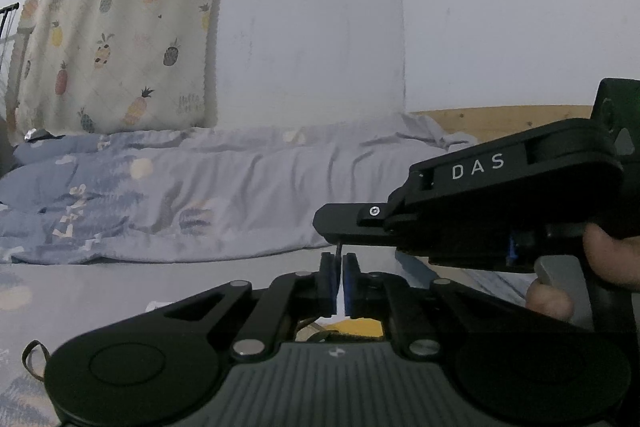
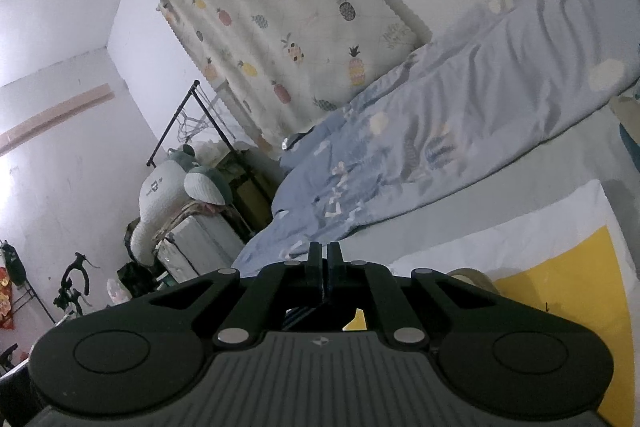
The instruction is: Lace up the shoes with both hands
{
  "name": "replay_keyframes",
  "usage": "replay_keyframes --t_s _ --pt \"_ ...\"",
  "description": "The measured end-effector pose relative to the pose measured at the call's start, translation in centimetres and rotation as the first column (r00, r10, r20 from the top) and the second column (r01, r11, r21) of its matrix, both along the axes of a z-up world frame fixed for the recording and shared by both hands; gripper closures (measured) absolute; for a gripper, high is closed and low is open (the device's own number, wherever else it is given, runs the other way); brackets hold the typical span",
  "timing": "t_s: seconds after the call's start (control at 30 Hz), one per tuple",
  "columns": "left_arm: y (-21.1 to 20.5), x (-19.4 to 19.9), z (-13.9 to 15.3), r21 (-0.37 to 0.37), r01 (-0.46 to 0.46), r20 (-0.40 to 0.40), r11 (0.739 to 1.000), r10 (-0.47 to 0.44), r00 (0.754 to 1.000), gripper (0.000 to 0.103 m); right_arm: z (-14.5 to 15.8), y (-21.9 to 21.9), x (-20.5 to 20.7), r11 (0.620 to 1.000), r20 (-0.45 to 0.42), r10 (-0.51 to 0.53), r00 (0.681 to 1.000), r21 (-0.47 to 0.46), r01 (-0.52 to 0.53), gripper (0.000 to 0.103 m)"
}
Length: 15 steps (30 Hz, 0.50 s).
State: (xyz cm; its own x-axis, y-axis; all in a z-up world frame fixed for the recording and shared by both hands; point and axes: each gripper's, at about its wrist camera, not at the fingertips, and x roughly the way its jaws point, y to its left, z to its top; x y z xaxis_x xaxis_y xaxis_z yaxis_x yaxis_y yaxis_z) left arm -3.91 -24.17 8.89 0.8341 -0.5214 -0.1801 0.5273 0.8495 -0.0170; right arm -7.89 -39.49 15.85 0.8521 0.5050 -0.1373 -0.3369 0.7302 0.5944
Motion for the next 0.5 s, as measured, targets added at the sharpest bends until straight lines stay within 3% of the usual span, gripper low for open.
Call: replay_keyframes --t_s 0.23,0.3,0.33,0.37,0.43,0.5 --pt "0.5 0.3 0.0 -0.014 -0.021 -0.017 1.0 0.02 1.0 0.102 0.0 0.4 0.0 1.0 0.008 -0.011 1.0 -0.008 0.011 0.096" --pt "1.1 0.7 0.2 -0.029 -0.042 -0.03 0.999 0.042 0.999 0.102 0.0 0.4 -0.2 0.999 0.016 -0.033 0.999 -0.013 0.033 0.082" --pt "1.9 1.2 0.4 -0.046 -0.067 -0.033 0.997 0.066 0.997 0.102 0.0 0.4 -0.3 0.999 0.021 -0.046 0.999 -0.013 0.046 0.067" --pt "2.6 1.7 0.7 -0.064 -0.092 -0.037 0.994 0.09 0.995 0.102 0.0 0.2 -0.4 0.998 0.023 -0.063 0.998 -0.008 0.063 0.058" --pt "5.2 3.1 1.4 -0.135 -0.179 -0.051 0.975 0.174 0.983 0.102 0.0 -0.1 -0.5 0.995 0.026 -0.095 0.995 -0.004 0.095 0.055" --pt "8.0 4.5 2.0 -0.226 -0.27 -0.081 0.936 0.258 0.963 0.102 0.0 -0.4 -0.5 0.989 0.022 -0.147 0.989 -0.017 0.147 0.042"
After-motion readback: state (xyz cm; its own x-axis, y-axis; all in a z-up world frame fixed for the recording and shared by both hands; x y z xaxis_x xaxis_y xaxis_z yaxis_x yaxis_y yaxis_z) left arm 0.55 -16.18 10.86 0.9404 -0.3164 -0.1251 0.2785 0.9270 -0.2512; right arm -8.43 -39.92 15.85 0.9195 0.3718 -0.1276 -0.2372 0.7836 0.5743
